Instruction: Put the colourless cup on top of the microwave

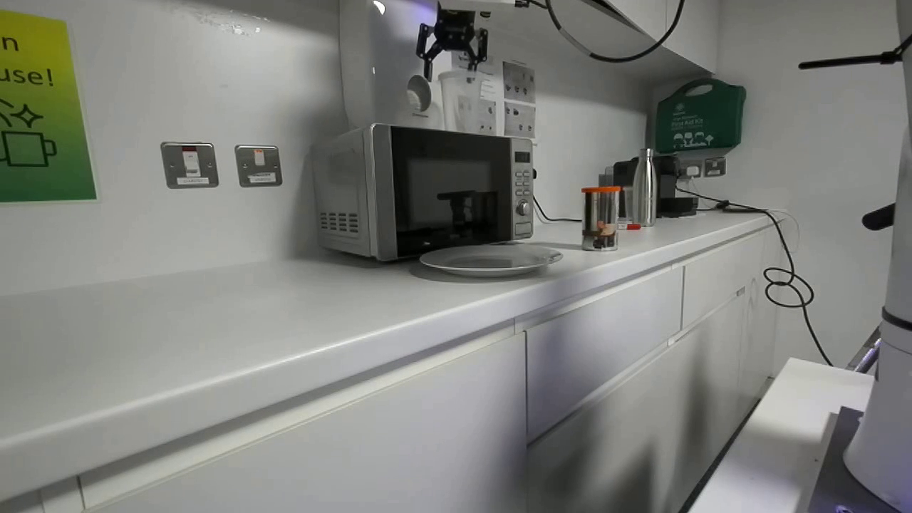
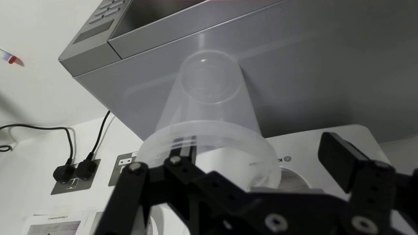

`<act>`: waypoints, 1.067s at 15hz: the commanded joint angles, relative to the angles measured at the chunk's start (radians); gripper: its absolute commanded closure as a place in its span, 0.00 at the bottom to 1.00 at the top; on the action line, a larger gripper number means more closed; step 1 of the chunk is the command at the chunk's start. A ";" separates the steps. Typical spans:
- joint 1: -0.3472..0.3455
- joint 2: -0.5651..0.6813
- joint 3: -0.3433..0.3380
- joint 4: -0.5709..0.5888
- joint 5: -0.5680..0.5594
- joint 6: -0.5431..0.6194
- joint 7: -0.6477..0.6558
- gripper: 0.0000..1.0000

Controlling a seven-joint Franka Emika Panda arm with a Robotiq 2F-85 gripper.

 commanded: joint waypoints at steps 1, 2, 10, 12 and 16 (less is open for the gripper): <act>0.008 0.028 0.003 0.032 -0.012 0.048 0.016 0.00; 0.011 0.027 0.001 0.025 -0.022 0.082 0.021 0.00; 0.012 0.018 -0.015 -0.029 -0.128 0.334 0.081 0.00; 0.009 0.008 -0.019 -0.041 -0.141 0.340 0.095 0.00; 0.006 -0.030 -0.029 -0.065 -0.162 0.330 0.102 0.00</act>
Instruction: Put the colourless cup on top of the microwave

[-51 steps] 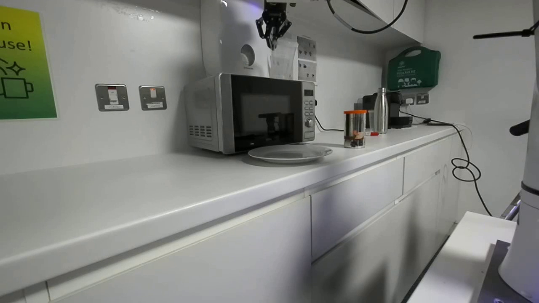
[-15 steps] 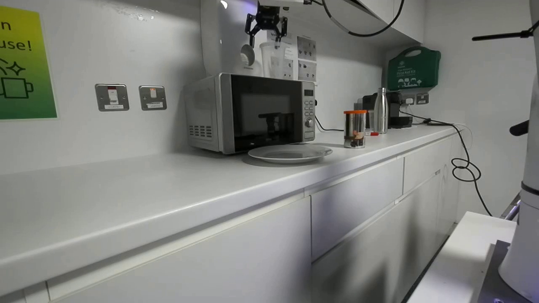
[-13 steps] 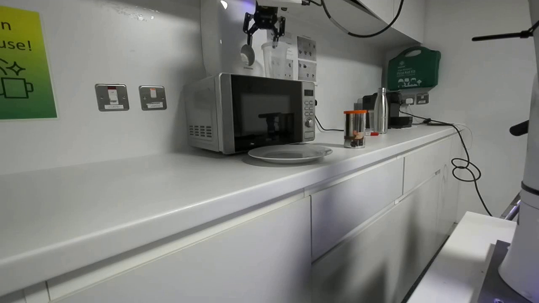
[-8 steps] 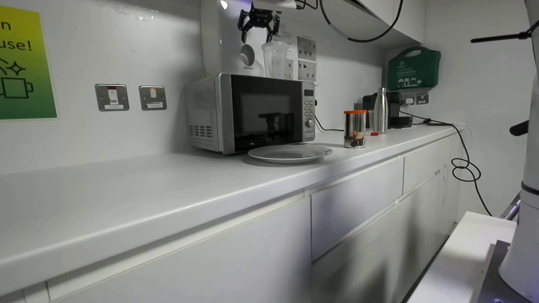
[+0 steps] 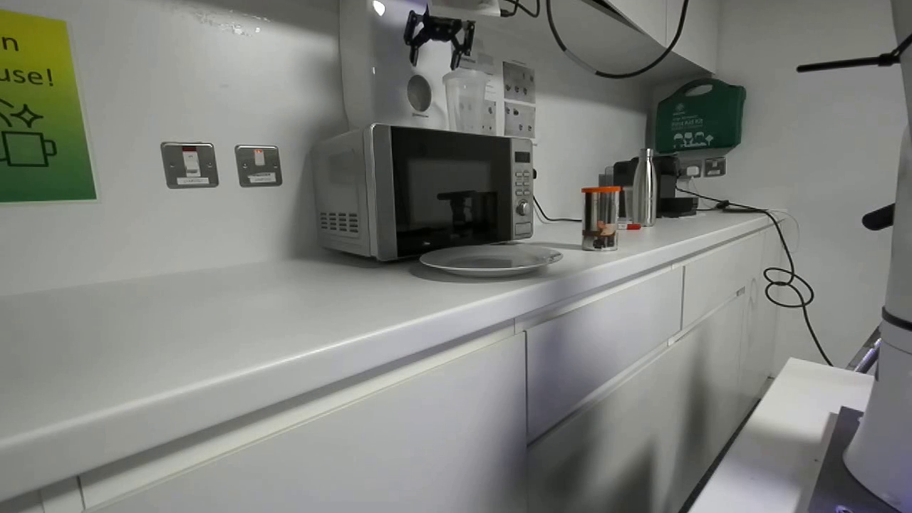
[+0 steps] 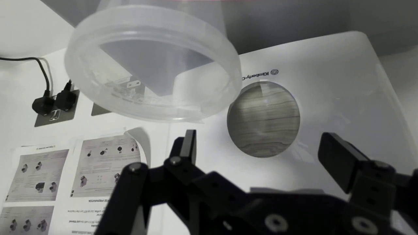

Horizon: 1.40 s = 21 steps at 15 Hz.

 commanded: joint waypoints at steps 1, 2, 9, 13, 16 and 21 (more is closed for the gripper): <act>-0.001 -0.064 -0.013 -0.059 -0.042 0.012 0.030 0.00; -0.004 -0.082 -0.015 -0.074 -0.034 0.010 0.022 0.00; -0.010 -0.262 -0.033 -0.256 -0.014 -0.013 0.004 0.00; -0.058 -0.381 -0.007 -0.366 0.025 -0.071 -0.026 0.00; -0.075 -0.475 -0.003 -0.459 0.097 -0.172 -0.050 0.00; -0.100 -0.603 -0.004 -0.628 0.226 -0.356 -0.059 0.00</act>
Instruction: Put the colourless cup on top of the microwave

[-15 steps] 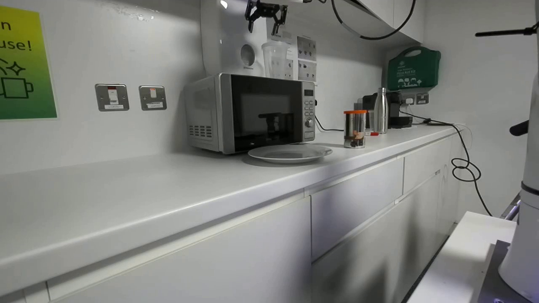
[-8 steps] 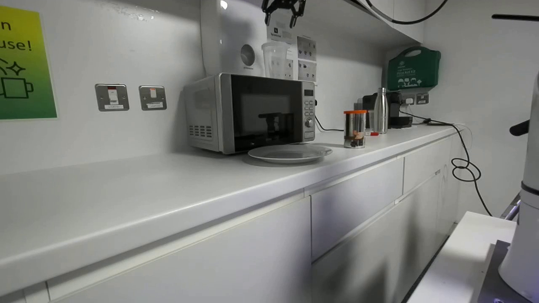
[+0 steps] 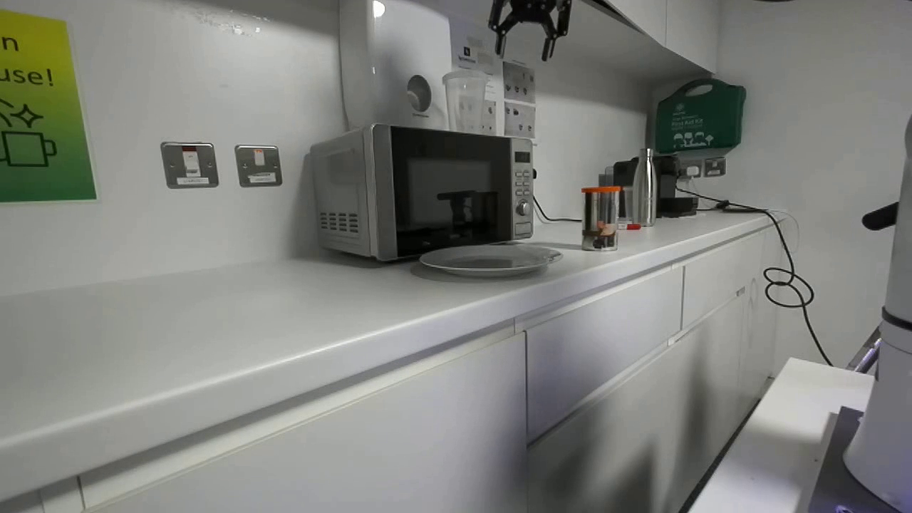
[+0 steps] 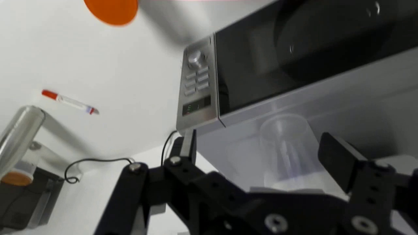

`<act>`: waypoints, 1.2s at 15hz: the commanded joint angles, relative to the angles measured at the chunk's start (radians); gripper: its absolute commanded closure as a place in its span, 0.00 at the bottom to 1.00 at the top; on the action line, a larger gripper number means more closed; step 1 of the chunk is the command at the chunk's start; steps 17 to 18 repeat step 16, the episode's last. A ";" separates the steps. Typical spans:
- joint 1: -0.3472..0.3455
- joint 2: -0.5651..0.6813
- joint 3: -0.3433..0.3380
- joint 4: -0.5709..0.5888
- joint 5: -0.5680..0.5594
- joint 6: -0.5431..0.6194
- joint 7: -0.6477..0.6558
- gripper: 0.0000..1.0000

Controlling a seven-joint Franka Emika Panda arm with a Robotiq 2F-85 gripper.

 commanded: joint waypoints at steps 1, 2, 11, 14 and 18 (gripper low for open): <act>-0.045 -0.102 0.018 -0.151 0.081 -0.109 -0.015 0.00; -0.055 -0.111 0.024 -0.186 0.083 -0.144 -0.004 0.00; -0.090 -0.084 0.059 -0.314 0.064 -0.126 0.030 0.00; -0.091 -0.089 0.059 -0.310 0.065 -0.126 0.029 0.00; -0.091 -0.089 0.059 -0.310 0.065 -0.126 0.029 0.00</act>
